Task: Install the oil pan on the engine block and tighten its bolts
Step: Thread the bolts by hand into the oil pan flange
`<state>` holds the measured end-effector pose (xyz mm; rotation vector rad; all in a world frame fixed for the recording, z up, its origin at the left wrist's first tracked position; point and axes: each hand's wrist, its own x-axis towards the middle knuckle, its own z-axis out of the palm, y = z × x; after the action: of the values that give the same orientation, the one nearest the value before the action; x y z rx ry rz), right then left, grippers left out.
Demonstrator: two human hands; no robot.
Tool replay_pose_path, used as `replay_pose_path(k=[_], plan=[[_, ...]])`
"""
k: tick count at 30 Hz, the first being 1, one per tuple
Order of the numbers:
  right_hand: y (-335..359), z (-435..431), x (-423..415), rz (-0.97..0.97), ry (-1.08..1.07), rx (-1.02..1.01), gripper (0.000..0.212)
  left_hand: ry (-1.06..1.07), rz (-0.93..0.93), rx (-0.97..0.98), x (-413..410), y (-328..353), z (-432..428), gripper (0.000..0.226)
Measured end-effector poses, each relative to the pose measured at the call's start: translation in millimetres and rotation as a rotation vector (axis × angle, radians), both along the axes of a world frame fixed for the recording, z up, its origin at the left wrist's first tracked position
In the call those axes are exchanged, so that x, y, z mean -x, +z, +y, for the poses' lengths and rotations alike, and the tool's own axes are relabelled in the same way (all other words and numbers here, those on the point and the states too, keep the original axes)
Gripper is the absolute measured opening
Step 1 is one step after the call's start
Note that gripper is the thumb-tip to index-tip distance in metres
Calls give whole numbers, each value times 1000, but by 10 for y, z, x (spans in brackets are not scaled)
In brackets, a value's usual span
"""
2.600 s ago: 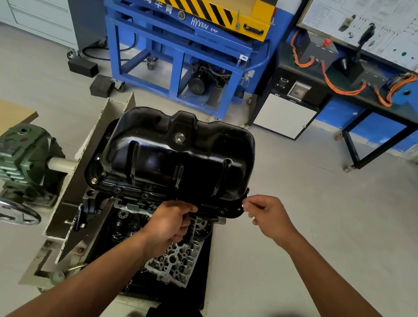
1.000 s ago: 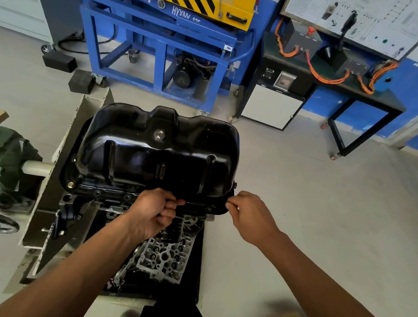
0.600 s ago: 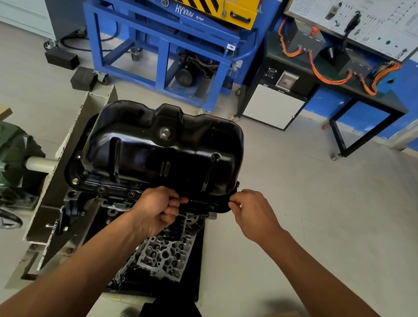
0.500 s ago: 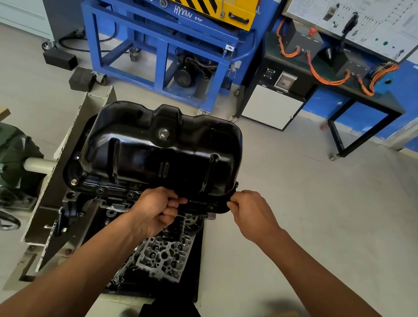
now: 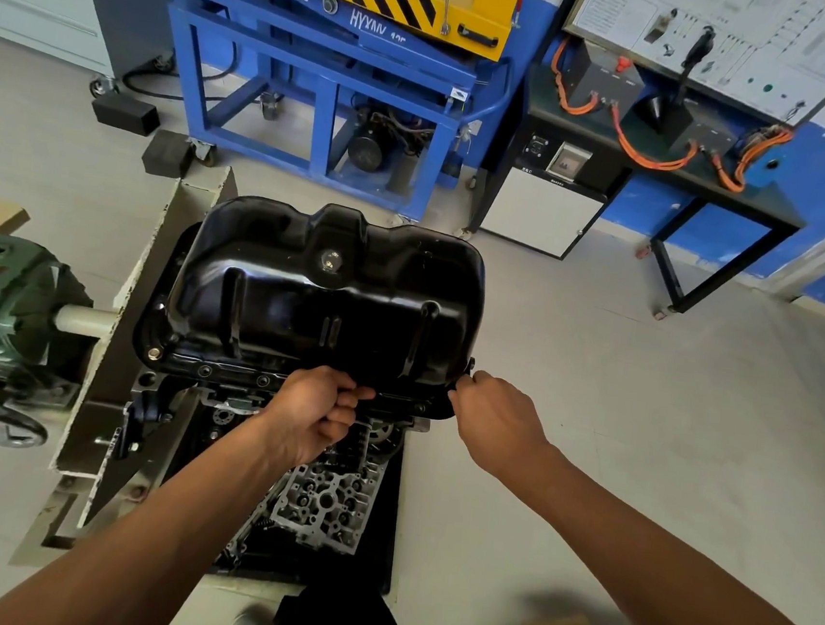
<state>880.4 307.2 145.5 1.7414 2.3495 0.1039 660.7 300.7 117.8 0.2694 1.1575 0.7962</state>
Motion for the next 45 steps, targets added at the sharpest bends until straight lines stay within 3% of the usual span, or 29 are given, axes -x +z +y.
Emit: replay_pose_path(k=[7, 20, 24, 29, 32, 36, 45], plan=[[-1, 5, 50, -97, -28, 51, 31, 6, 21, -8, -9, 21, -13, 28], [-1, 25, -2, -87, -29, 139, 4, 3, 32, -22, -12, 43, -35, 30], [-49, 21, -24, -64, -19, 153, 11, 6, 35, -25, -22, 49, -43, 29], [-65, 61, -24, 114, -138, 227, 17, 15, 34, -23, -31, 50, -43, 29], [-59, 93, -29, 214, -229, 268, 36, 16, 39, -27, -34, 59, -50, 29], [-92, 123, -36, 391, -381, 253, 47, 21, 47, -30, -38, 61, -58, 29], [-123, 149, -49, 442, -437, 227, 52, 15, 22, -18, -23, 9, -45, 29]])
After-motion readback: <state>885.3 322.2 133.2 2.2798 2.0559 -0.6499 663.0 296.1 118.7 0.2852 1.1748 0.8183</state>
